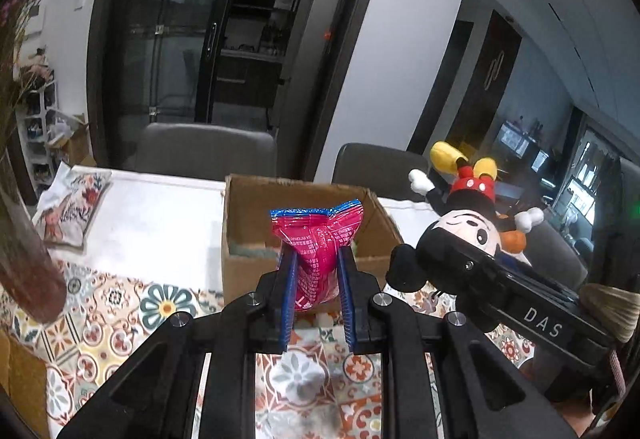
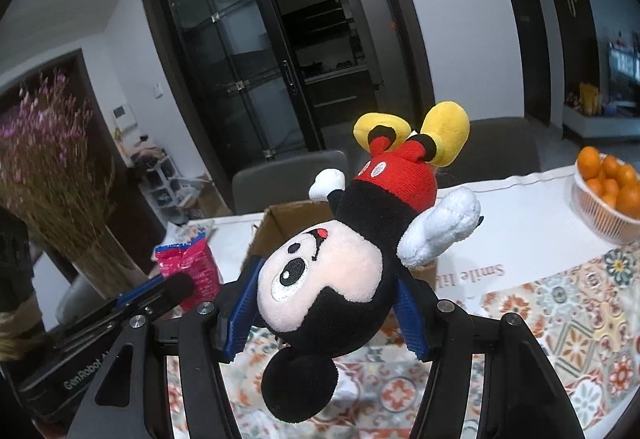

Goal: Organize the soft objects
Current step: 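Carry the pink packet and Mickey plush up over the box with both tools, then open both tools to drop the packet and plush into the box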

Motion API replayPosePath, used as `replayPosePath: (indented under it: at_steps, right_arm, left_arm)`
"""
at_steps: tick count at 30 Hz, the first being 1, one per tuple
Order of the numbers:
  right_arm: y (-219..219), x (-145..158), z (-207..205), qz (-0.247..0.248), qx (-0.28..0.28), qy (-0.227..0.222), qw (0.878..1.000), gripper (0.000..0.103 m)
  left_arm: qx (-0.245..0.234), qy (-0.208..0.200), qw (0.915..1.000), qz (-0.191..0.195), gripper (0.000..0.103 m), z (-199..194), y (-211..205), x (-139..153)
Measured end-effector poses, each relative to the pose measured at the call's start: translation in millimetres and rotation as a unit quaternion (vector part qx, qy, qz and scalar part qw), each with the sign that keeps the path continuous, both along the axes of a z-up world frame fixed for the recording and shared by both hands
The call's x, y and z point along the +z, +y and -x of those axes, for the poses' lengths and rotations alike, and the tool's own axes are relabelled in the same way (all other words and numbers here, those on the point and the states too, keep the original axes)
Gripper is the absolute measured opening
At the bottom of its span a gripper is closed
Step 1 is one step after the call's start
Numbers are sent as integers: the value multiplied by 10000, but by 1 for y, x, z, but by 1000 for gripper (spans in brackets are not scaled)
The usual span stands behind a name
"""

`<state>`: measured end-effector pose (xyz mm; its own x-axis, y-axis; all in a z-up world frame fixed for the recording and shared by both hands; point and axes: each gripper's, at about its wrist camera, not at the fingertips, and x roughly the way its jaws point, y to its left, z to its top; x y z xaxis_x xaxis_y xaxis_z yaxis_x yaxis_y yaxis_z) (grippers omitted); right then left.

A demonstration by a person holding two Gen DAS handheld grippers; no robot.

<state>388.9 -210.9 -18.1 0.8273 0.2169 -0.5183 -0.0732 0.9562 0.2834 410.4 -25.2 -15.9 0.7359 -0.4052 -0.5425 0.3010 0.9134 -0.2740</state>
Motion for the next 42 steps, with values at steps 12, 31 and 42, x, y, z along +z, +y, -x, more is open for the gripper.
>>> replayPosePath:
  at_steps: [12, 31, 42]
  right_arm:
    - [-14, -7, -52, -678, -46, 238, 9974, 62]
    - [-33, -68, -125, -1995, -422, 1182, 9718, 65]
    - [-29, -78, -125, -2207, -425, 1454, 9635, 78]
  left_arm:
    - [-112, -92, 9999, -49, 20, -47, -8, 13]
    - [-302, 438, 9986, -61, 16, -127, -20, -26]
    - [-90, 526, 9979, -365, 32, -123, -20, -33]
